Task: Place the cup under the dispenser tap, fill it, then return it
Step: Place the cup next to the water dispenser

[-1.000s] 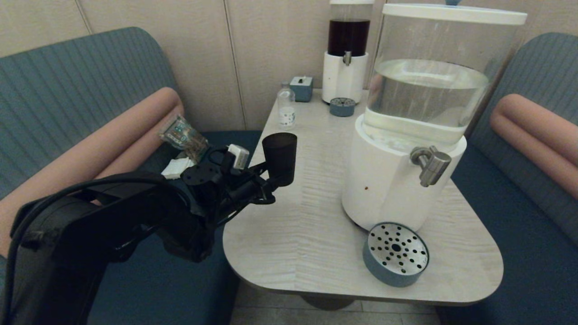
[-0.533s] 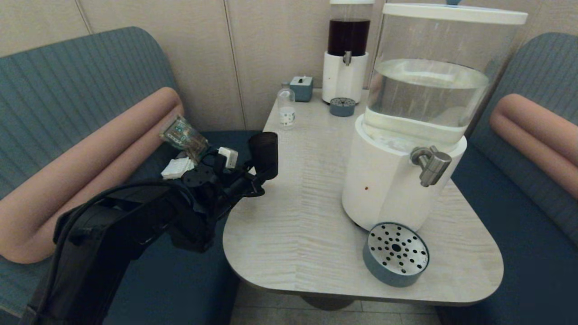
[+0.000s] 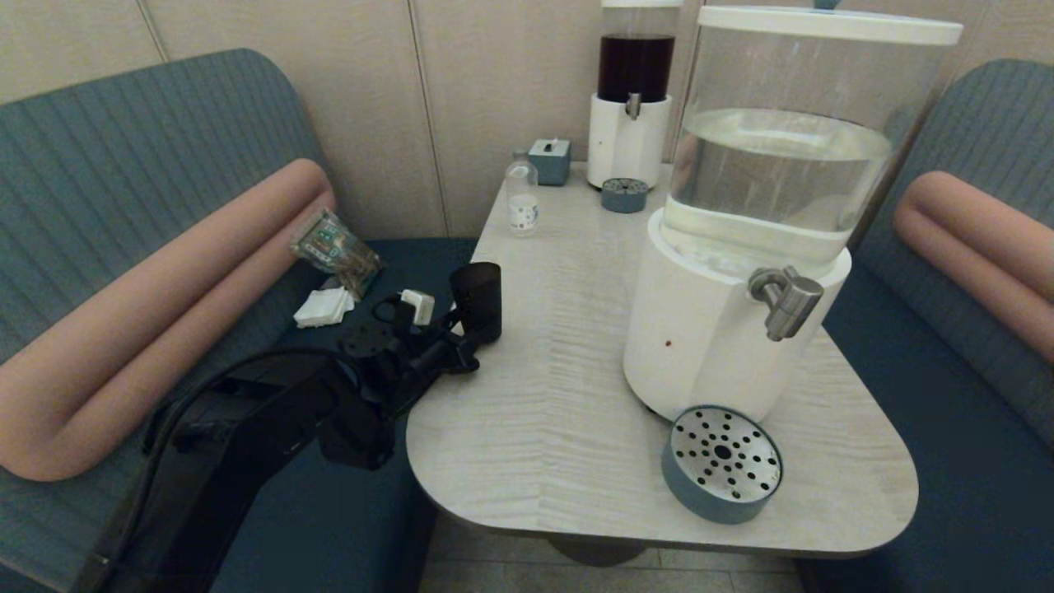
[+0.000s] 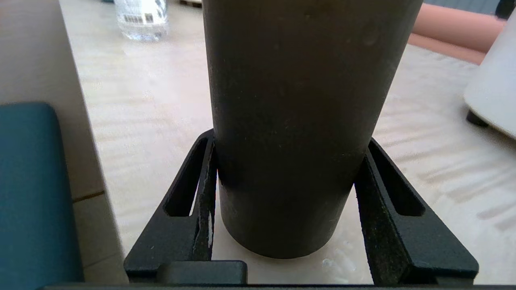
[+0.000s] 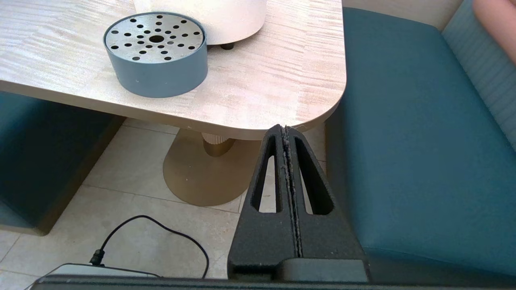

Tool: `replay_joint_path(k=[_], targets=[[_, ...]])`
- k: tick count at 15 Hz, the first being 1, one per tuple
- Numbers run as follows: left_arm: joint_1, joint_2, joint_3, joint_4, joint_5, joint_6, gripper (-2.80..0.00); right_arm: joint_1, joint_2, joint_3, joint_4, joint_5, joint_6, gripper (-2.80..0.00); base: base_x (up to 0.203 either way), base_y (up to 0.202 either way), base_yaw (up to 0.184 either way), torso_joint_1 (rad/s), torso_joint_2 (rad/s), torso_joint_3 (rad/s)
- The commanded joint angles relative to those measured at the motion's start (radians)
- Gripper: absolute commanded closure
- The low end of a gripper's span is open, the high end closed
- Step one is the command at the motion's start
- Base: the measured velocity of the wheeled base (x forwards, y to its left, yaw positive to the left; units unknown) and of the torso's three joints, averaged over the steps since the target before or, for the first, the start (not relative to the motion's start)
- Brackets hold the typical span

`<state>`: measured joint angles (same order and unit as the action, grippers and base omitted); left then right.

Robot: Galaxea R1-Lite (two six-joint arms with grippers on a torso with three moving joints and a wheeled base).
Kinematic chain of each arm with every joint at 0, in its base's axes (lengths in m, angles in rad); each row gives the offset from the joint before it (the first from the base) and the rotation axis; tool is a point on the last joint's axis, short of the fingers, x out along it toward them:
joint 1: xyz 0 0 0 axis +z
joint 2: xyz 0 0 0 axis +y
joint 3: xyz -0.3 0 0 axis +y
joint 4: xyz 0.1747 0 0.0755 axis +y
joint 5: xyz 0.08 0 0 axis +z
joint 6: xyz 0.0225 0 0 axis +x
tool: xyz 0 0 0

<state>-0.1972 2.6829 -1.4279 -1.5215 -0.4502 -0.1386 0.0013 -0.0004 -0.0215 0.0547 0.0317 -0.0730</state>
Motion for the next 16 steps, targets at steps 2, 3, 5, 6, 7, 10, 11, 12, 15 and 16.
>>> replay_joint_path(k=[2, 3, 5, 6, 7, 10, 11, 12, 15, 16], targets=[[-0.001, 0.048, -0.028, -0.009, -0.002, -0.001, 0.00, 0.000, -0.001, 0.000, 0.001, 0.001, -0.001, 0.00, 0.000, 0.000, 0.000, 0.000, 0.00, 0.000], [-0.001, 0.051, -0.031, -0.009, -0.002, -0.001, 0.00, 0.000, -0.001, 0.000, 0.001, 0.001, -0.001, 0.00, 0.000, 0.000, 0.000, 0.000, 0.00, 0.000], [-0.001, 0.051, -0.036, -0.009, -0.001, -0.001, 0.00, 0.000, -0.001, 0.000, 0.001, 0.001, -0.001, 0.00, 0.000, 0.000, 0.000, 0.000, 0.00, 0.000], [-0.001, 0.051, -0.036, -0.009, -0.001, -0.001, 0.00, 0.000, -0.001, 0.000, 0.001, 0.001, -0.001, 0.00, 0.000, 0.000, 0.000, 0.000, 0.00, 0.000], [-0.001, 0.051, -0.036, -0.009, -0.001, -0.001, 0.00, 0.000, -0.001, 0.000, 0.001, 0.001, -0.001, 0.00, 0.000, 0.000, 0.000, 0.000, 0.00, 0.000], [-0.001, 0.054, -0.034, -0.009, -0.001, -0.001, -2.80, 0.000, -0.001, 0.000, 0.001, 0.001, -0.001, 0.00, 0.000, 0.000, 0.000, 0.000, 0.00, 0.000], [-0.001, 0.052, -0.034, -0.009, -0.001, -0.001, -2.80, 0.000, -0.001, 0.000, 0.001, 0.001, -0.001, 0.00, 0.000, 0.000, 0.000, 0.000, 0.00, 0.000], [-0.001, 0.052, -0.032, -0.009, -0.001, 0.002, -2.80, 0.000, -0.001, 0.000, 0.001, 0.001, -0.001, 0.00, 0.000, 0.000, 0.000, 0.000, 0.00, 0.000], [-0.001, 0.044, -0.022, -0.009, 0.001, 0.004, -2.80, 0.000, -0.001, 0.000, 0.001, 0.001, -0.001, 0.00, 0.000, 0.000, 0.000, 0.000, 0.00, 0.000], [-0.001, 0.041, -0.019, -0.009, 0.000, 0.004, -2.80, 0.000, -0.001, 0.000, 0.001, 0.001, -0.001, 0.00, 0.000, 0.000, 0.000, 0.000, 0.00, 0.000]])
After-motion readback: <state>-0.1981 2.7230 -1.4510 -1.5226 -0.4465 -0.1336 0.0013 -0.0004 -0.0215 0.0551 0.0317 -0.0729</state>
